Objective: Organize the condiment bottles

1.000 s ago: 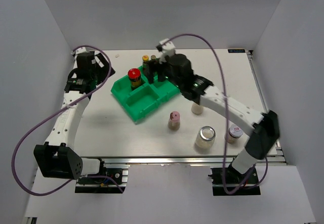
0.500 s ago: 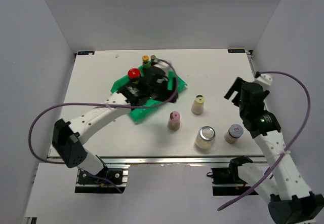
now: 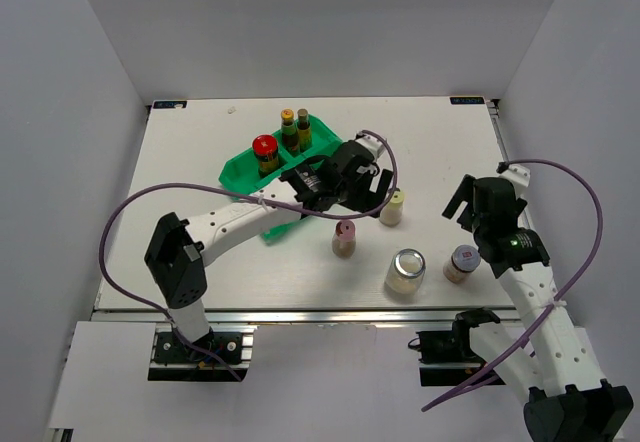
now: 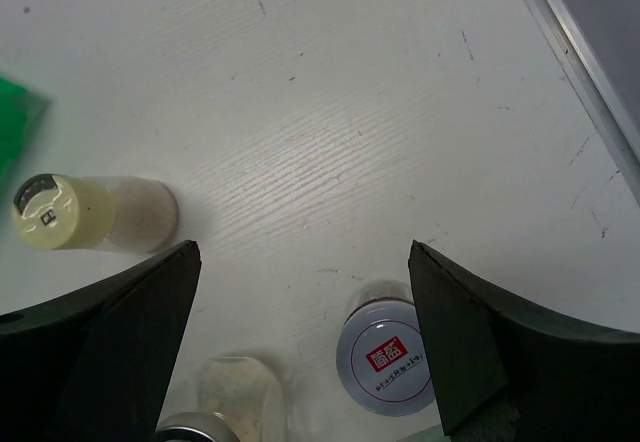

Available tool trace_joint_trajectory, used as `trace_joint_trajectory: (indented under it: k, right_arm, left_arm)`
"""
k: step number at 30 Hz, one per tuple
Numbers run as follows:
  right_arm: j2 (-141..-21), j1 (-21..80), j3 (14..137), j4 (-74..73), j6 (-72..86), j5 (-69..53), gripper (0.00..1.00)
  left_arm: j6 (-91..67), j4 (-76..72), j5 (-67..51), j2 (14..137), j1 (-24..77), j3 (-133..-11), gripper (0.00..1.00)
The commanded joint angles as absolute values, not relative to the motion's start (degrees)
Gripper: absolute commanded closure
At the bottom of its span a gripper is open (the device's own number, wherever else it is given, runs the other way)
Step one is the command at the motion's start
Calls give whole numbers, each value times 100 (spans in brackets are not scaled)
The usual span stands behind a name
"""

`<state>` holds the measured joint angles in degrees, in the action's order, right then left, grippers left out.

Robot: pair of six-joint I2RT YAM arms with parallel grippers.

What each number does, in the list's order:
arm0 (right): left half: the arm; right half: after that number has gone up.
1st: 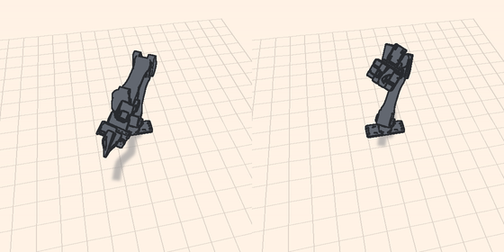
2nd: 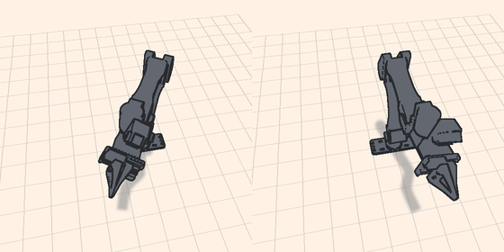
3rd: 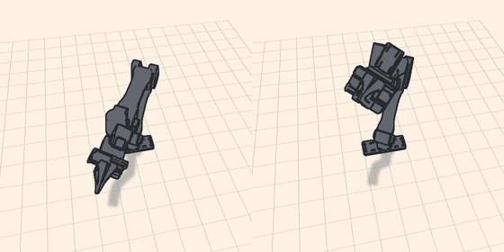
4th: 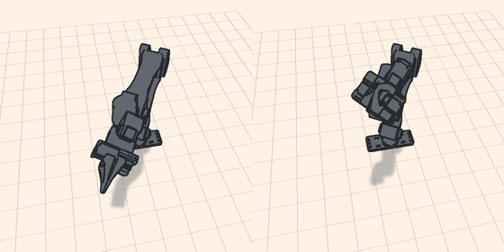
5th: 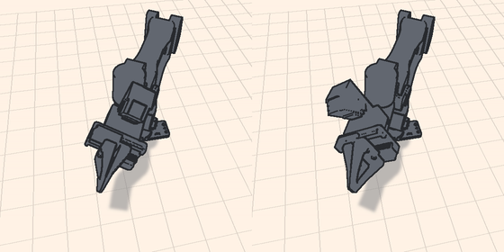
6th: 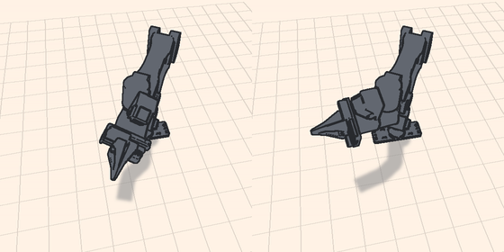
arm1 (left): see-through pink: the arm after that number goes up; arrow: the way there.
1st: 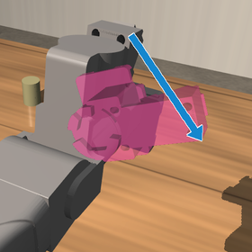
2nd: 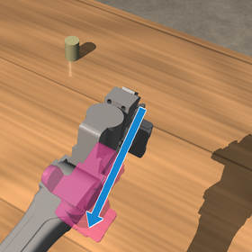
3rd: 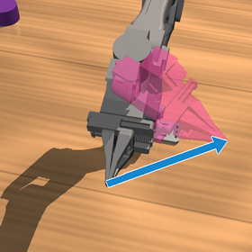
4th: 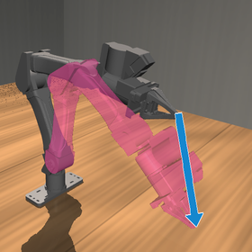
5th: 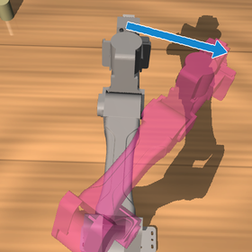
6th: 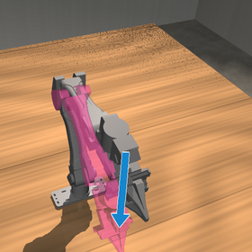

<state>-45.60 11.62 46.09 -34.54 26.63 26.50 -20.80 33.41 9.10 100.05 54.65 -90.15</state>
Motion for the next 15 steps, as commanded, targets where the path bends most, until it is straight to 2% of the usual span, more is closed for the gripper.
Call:
trace_joint_trajectory:
  k: [1, 11, 15]
  right_arm:
    - [-4491, 1134, 4544, -3384, 2716, 2514, 11]
    - [-4518, 1134, 4377, -3235, 2628, 2294, 11]
    - [-4553, 1125, 4386, -3217, 2593, 2268, 11]
  left_arm:
    - [-2030, 3428, 915, 10063, 5484, -9063, 2]
    - [-2680, 3902, 1757, 9712, 5590, -8289, 2]
    - [-2803, 3920, 1635, 9817, 5590, -8086, 2]
